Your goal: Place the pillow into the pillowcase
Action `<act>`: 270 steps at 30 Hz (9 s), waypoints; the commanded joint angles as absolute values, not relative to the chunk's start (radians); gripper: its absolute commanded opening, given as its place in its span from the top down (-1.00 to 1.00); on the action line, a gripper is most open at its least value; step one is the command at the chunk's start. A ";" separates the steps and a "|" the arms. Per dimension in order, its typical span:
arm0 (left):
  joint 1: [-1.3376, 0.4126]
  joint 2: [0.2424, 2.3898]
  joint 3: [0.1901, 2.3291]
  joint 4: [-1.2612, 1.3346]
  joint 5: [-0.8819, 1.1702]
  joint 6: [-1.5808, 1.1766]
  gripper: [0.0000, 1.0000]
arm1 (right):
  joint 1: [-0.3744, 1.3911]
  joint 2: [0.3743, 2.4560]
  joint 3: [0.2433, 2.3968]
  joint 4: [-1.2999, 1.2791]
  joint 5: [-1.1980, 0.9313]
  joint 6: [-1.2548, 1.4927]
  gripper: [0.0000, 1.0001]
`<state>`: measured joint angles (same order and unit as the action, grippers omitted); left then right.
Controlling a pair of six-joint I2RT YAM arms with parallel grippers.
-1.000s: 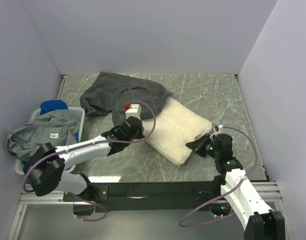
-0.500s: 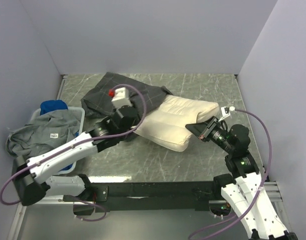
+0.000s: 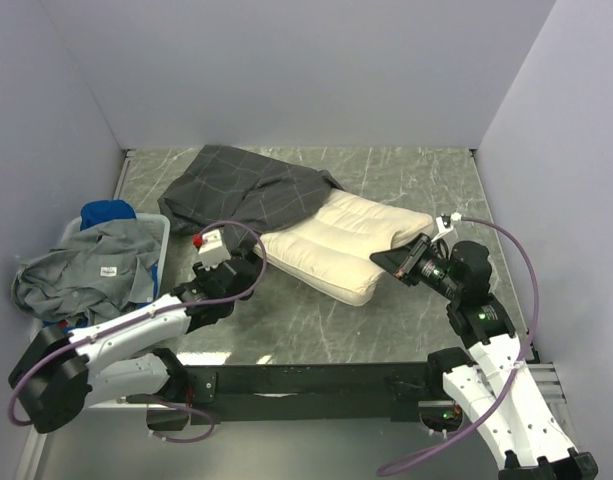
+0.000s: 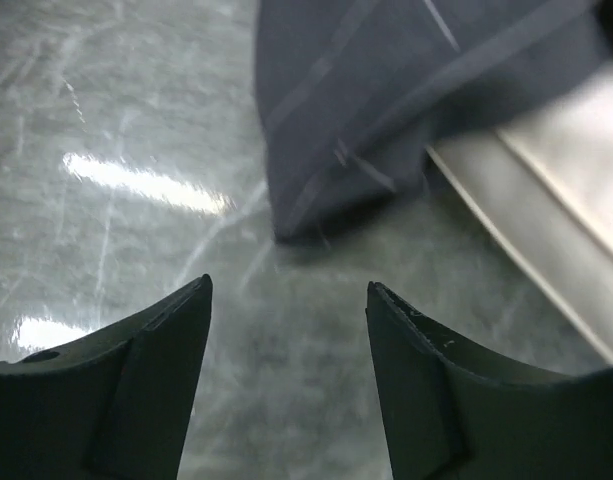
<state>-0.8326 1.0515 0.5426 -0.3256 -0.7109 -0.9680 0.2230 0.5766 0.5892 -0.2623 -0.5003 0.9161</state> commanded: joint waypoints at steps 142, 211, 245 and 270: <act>-1.365 1.870 1.075 0.109 -0.851 -0.173 0.98 | 0.233 1.904 1.304 0.008 -0.537 0.683 1.00; -0.341 1.072 0.610 -0.035 0.112 -1.236 0.98 | 0.762 0.873 0.413 0.358 0.223 0.612 -0.52; -0.339 1.051 1.095 -0.359 0.014 -0.987 0.98 | 0.805 1.402 0.690 0.791 0.339 0.552 1.00; -0.499 1.278 1.738 -0.537 -0.405 -0.615 0.98 | 0.833 1.605 2.343 -0.663 -0.043 0.325 1.00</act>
